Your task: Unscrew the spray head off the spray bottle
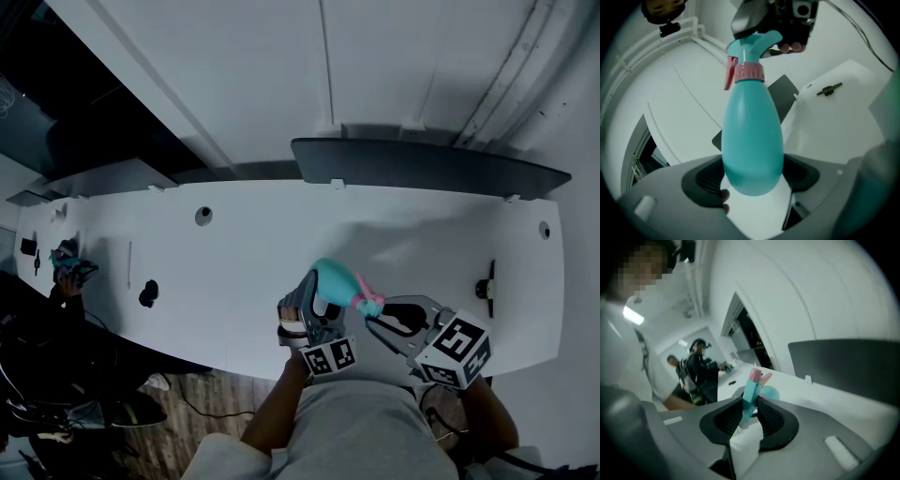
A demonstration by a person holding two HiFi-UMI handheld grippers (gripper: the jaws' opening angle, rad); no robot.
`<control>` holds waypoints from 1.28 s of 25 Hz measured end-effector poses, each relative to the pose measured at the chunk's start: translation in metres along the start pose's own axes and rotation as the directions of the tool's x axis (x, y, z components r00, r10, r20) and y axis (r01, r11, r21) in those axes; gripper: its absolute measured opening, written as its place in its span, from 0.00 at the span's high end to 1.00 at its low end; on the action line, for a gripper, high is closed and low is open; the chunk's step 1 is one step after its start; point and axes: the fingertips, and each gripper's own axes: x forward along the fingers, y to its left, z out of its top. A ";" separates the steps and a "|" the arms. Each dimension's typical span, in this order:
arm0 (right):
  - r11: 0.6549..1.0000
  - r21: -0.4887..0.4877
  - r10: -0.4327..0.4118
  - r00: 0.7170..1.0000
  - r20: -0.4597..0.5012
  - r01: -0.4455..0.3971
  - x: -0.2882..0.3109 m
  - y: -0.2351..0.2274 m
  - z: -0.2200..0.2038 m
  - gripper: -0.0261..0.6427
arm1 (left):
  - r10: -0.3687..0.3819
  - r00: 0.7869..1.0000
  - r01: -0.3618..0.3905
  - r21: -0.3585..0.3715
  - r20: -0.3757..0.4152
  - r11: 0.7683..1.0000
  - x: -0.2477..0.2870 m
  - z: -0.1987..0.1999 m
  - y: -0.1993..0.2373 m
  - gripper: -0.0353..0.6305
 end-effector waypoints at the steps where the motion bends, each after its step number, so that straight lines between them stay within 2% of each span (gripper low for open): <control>1: 0.989 -0.146 -0.039 0.997 -0.061 0.030 -0.003 -0.003 -0.002 0.83 | -0.006 1.000 0.006 0.014 0.003 1.000 -0.001 0.001 -0.002 0.38; 2: 0.953 -0.298 -0.096 0.989 -0.113 0.058 -0.006 -0.009 -0.003 0.86 | -0.015 1.000 0.015 0.028 0.006 1.000 -0.001 0.002 -0.004 0.38; 3: 0.892 -0.446 -0.160 0.975 -0.154 0.076 -0.008 -0.014 -0.004 0.87 | -0.025 1.000 0.025 0.040 0.008 0.999 -0.002 0.003 -0.006 0.38; 4: 0.815 -0.573 -0.224 0.958 -0.180 0.083 -0.010 -0.019 -0.006 0.87 | -0.035 0.999 0.035 0.045 0.007 0.998 -0.002 0.004 -0.009 0.38; 6: 0.632 -0.771 -0.337 0.924 -0.182 0.078 -0.010 -0.024 -0.006 0.88 | -0.049 0.999 0.049 0.026 0.005 0.998 -0.002 0.006 -0.013 0.38; 7: 0.522 -0.850 -0.384 0.909 -0.162 0.069 -0.009 -0.025 -0.005 0.88 | -0.053 0.999 0.053 0.011 0.004 0.999 -0.003 0.006 -0.013 0.38; 8: 0.414 -0.909 -0.419 0.898 -0.136 0.055 -0.008 -0.025 -0.006 0.88 | -0.055 0.998 0.055 -0.002 0.002 0.998 -0.003 0.006 -0.013 0.38; 9: 0.331 -0.943 -0.438 0.892 -0.113 0.043 -0.007 -0.024 -0.007 0.88 | -0.056 0.998 0.056 -0.010 0.000 0.998 -0.004 0.005 -0.013 0.38; 10: 0.285 -0.958 -0.444 0.891 -0.096 0.039 -0.006 -0.023 -0.007 0.88 | -0.056 0.998 0.056 -0.015 -0.001 0.998 -0.004 0.005 -0.012 0.38; 11: 0.264 -0.964 -0.443 0.893 -0.083 0.041 -0.006 -0.022 -0.007 0.88 | -0.055 0.998 0.055 -0.019 -0.002 0.998 -0.004 0.004 -0.012 0.38; 13: 0.243 -0.969 -0.441 0.895 -0.066 0.048 -0.006 -0.022 -0.007 0.88 | -0.050 0.999 0.050 -0.023 -0.001 0.998 -0.004 0.004 -0.010 0.38; 17: 0.235 -0.970 -0.431 0.901 -0.045 0.064 -0.005 -0.021 -0.004 0.88 | -0.052 0.999 0.052 -0.060 -0.008 0.997 -0.003 0.002 -0.009 0.38; 21: 0.254 -0.963 -0.404 0.915 -0.018 0.093 -0.010 -0.018 -0.003 0.88 | -0.055 0.998 0.053 -0.099 -0.024 0.994 -0.001 -0.003 -0.010 0.38; 26: 0.323 -0.936 -0.351 0.936 0.019 0.139 -0.019 -0.008 0.005 0.88 | -0.058 0.998 0.051 -0.165 -0.038 0.985 0.000 -0.010 -0.002 0.38; 28: 0.355 -0.920 -0.333 0.942 0.038 0.163 -0.023 -0.004 0.011 0.88 | -0.067 0.997 0.056 -0.218 -0.042 0.974 0.001 -0.011 0.004 0.38; 30: 0.409 -0.889 -0.304 0.949 0.083 0.208 -0.031 0.001 0.018 0.88 | -0.072 0.996 0.055 -0.293 -0.045 0.955 0.002 -0.012 0.010 0.38; 32: 0.481 -0.833 -0.268 0.951 0.157 0.273 -0.044 0.004 0.024 0.88 | -0.072 0.997 0.053 -0.380 -0.037 0.923 0.002 -0.014 0.015 0.38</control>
